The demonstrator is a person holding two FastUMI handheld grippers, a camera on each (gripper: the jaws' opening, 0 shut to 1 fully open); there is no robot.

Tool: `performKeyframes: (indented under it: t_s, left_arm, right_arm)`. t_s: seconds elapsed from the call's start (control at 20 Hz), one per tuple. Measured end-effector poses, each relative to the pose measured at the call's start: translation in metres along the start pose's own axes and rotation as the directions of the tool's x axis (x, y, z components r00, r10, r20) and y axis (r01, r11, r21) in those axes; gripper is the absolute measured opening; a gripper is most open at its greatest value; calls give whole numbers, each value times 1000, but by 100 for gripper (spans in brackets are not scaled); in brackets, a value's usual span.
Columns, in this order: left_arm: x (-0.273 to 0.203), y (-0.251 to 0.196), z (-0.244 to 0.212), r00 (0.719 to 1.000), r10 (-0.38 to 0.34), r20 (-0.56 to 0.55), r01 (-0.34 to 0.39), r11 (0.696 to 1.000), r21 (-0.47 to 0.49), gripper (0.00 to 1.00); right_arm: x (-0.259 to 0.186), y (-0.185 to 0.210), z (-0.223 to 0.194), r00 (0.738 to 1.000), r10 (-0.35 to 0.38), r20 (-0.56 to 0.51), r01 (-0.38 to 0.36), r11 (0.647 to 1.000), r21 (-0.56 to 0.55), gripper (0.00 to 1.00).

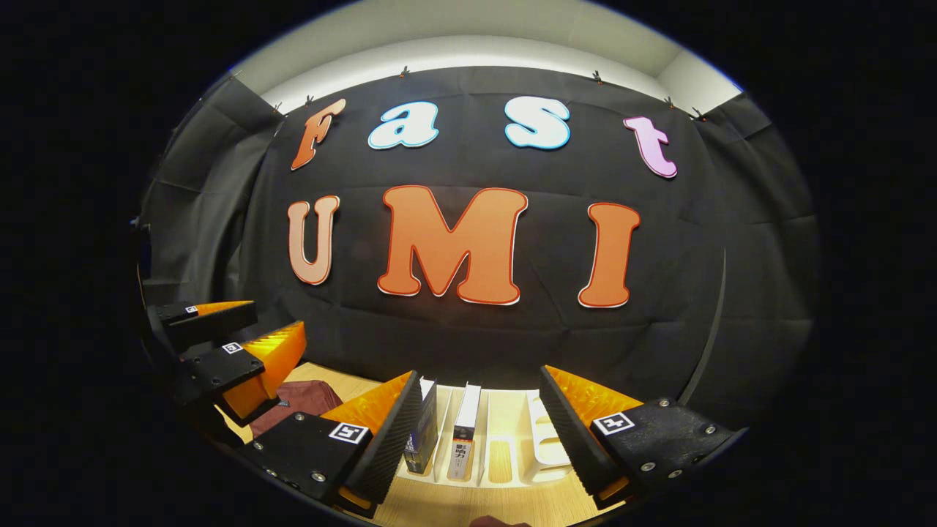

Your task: Open the schoolbag, grab two books from the bookshelf and put them into the schoolbag.

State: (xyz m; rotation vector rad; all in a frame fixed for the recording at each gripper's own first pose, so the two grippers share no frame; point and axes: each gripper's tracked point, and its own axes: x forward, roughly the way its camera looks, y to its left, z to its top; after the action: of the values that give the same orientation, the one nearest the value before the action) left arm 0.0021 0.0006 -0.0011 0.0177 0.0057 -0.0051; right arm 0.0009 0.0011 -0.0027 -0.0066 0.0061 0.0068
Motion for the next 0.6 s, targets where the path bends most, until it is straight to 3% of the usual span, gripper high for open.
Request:
performKeyframes:
  t_s: [0.05, 0.6]
  left_arm:
    - [1, 0, -1, 1000, 0, 1, 0, 1000, 2, 97]
    - [0, 8, 0, 1000, 16, 6, -17, 1000, 10, 94]
  right_arm:
    - [1, 1, 0, 1000, 0, -1, 0, 1000, -1, 95]
    - [2, 3, -3, 1000, 0, -5, 0, 1000, 1, 95]
